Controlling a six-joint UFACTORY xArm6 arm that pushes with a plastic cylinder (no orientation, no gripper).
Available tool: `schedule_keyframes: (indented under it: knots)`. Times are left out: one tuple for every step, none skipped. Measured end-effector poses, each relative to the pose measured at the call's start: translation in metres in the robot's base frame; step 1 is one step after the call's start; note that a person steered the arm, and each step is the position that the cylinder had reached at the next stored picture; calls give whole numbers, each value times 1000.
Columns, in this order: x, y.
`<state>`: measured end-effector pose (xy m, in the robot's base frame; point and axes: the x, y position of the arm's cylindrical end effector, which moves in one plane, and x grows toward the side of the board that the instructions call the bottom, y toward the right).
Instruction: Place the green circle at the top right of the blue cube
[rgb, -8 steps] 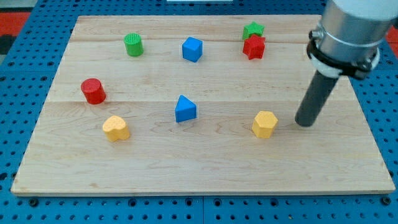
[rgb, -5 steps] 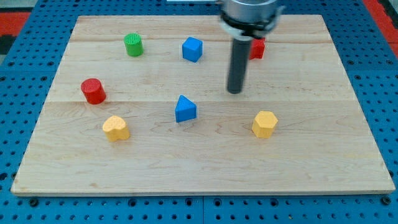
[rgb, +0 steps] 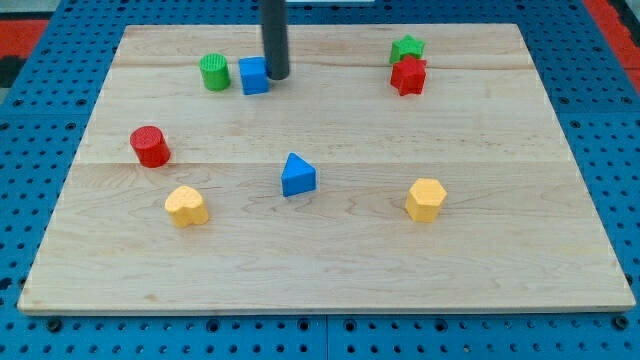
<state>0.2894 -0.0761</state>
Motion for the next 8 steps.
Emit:
schedule_keyframes:
  knots:
    - [0,-40]
    - [4,-85]
    - [14,-109]
    - [47,-105]
    - [63,-149]
    - [60,-214]
    - [22,-209]
    - [-15,-167]
